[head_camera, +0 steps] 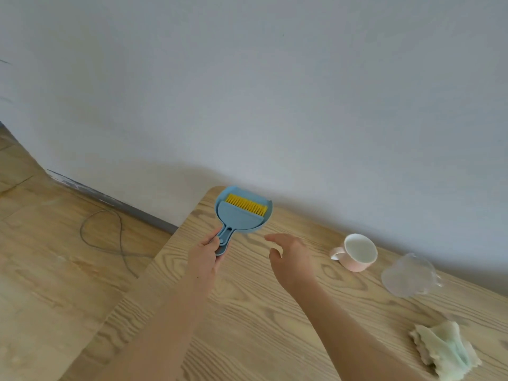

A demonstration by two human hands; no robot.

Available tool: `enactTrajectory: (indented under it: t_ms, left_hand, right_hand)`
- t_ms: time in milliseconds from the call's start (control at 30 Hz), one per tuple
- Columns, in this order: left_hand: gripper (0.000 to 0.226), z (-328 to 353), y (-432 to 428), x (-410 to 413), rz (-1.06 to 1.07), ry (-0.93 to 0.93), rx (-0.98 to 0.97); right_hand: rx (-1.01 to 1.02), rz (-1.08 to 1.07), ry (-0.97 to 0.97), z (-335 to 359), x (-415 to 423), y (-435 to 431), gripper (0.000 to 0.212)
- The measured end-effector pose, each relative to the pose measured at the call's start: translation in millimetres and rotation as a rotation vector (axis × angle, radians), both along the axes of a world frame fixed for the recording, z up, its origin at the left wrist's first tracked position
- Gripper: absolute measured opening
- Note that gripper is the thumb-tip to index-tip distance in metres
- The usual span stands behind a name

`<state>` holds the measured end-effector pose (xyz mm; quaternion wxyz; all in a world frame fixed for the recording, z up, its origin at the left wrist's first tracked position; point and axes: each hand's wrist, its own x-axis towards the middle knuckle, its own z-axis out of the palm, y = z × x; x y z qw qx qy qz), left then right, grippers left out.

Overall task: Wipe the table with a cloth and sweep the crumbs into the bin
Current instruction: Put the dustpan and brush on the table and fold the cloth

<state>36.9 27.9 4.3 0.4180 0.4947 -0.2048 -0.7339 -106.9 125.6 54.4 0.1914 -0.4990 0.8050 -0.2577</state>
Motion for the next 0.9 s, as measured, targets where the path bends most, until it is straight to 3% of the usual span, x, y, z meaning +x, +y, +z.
enactTrajectory:
  t_ms: [300,433,533,667,767,900]
  left_hand:
    - [0.029,-47.2,-57.2,-4.7,-0.073,-0.038,0.081]
    - [0.028,-57.5,-62.0,-8.4,-0.136,-0.176,0.034]
    - [0.027,-56.1,-61.3,-7.3,-0.250,-0.512,-0.220]
    - [0.033,-36.3,-43.9,-10.1,-0.289,-0.986,-0.753]
    - [0.036,-25.0,-17.4,-22.8,-0.350,-1.030,-1.009]
    - [0.035,-20.3,32.2,-49.7,-0.594,-1.023,-1.294]
  right_hand:
    - [0.092,-0.034,-0.031,-36.2,9.6,-56.6,0.036]
    - [0.100,-0.029,-0.033,-42.3,8.0,-59.6,0.035]
    - [0.092,-0.026,-0.066,-41.9,3.3,-54.1,0.034]
    - [0.036,-0.076,-0.121,-40.6,-10.6,-23.8,0.031]
    - [-0.016,-0.150,-0.098,-43.4,-28.3,12.5,0.029]
    - [-0.060,-0.314,-0.046,-48.8,-63.1,73.4,0.028]
